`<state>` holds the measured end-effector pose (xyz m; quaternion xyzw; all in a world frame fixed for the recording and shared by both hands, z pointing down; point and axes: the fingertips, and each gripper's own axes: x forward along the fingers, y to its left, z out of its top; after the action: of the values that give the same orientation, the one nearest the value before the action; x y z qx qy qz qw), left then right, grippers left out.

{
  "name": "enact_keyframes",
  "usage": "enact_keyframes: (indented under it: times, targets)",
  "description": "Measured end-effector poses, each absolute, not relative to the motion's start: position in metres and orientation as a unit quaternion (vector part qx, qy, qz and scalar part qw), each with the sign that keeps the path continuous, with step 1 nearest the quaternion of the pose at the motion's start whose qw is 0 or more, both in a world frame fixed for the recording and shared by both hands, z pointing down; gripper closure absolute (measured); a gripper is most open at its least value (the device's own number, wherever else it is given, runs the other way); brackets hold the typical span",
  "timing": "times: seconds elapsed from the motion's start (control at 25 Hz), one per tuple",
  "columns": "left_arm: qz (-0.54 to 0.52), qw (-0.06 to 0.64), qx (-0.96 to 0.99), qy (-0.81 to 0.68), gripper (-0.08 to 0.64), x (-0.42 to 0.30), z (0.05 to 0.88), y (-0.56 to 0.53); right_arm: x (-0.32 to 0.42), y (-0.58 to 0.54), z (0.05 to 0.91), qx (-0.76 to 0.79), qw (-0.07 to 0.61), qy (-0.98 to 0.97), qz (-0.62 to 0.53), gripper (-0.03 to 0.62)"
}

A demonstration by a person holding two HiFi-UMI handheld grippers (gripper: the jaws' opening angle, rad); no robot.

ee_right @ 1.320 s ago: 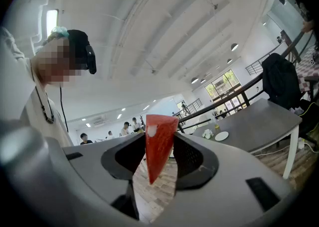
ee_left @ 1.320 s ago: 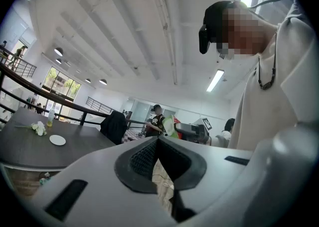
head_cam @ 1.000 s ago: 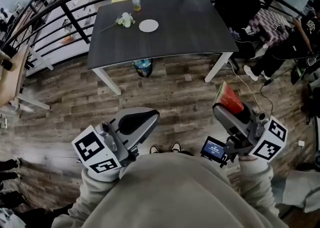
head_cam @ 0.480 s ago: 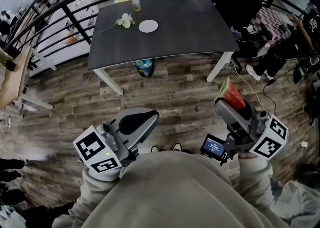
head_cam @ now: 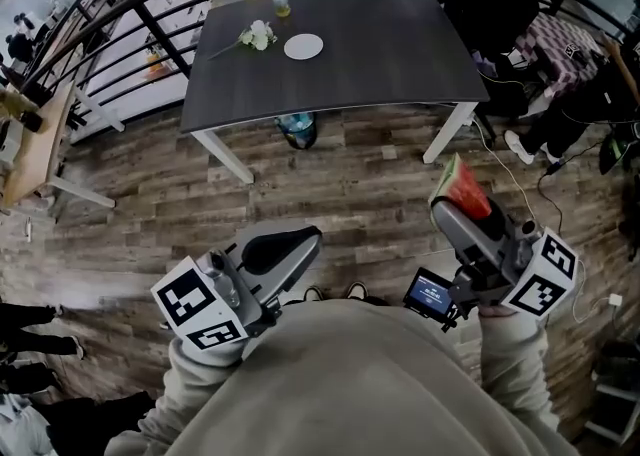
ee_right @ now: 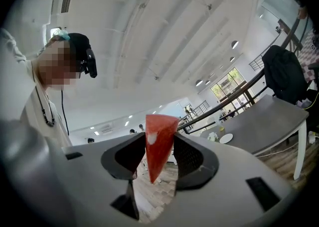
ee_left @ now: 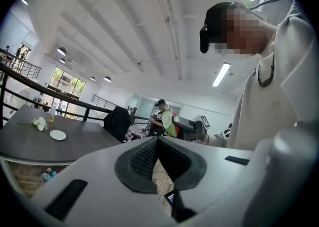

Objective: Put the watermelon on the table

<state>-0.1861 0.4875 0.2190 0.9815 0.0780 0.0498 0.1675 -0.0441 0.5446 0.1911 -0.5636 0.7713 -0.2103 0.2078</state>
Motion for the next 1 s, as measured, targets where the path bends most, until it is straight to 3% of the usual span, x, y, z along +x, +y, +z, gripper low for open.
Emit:
enact_keyframes:
  times: [0.16, 1.0]
  targets:
    - [0.064, 0.141, 0.985, 0.076, 0.557, -0.168, 0.223, 0.497, -0.022, 0.556, 0.205, -0.576, 0.208, 0.760, -0.216, 0.403]
    - [0.079, 0.158, 0.978, 0.113, 0.557, -0.121, 0.237, 0.495, 0.024, 0.578, 0.222, -0.615, 0.226, 0.725, -0.213, 0.405]
